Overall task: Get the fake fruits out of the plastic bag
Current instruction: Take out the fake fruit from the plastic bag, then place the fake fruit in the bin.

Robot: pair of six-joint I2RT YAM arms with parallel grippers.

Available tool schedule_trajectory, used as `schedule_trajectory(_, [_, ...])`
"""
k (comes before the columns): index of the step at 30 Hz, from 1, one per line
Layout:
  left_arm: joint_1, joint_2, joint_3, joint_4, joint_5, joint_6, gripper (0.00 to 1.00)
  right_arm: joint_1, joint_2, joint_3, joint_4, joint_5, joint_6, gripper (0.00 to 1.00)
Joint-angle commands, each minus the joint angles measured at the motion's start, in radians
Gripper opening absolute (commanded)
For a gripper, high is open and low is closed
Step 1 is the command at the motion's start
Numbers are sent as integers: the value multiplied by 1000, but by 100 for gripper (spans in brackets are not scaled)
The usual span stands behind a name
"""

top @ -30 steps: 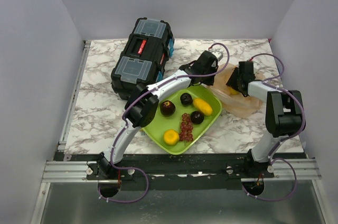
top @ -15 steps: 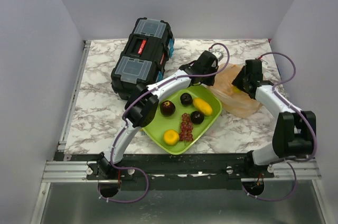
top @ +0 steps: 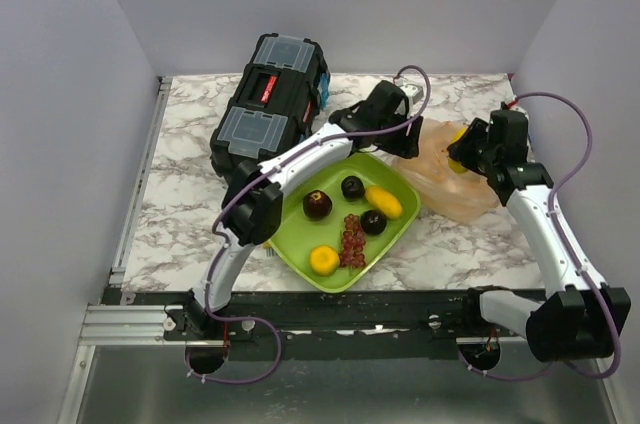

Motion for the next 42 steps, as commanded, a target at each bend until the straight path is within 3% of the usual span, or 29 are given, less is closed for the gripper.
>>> schedule_trajectory(1, [16, -219, -46, -45, 54, 3, 62, -2, -66, 43, -104, -119, -28, 8])
schedule_trajectory(8, [59, -496, -221, -85, 116, 16, 68, 24, -140, 17, -142, -326, -14, 8])
schedule_trajectory(12, [84, -693, -380, -77, 99, 86, 69, 167, -144, -5, -135, -347, 24, 8])
schedule_trajectory(19, [94, -1040, -679, 16, -158, 262, 75, 576, -40, 22, -84, -208, 116, 8])
schedule_trajectory(25, [93, -1277, -903, 225, -366, 334, 79, 743, 128, 24, 28, -257, 150, 9])
schedule_trajectory(35, [10, -1365, -1024, 352, -534, 448, 79, 822, 344, 49, 92, -232, 59, 12])
schedule_trajectory(42, [1, -1368, -1021, 350, -537, 448, 80, 839, 436, 85, 36, -180, -28, 17])
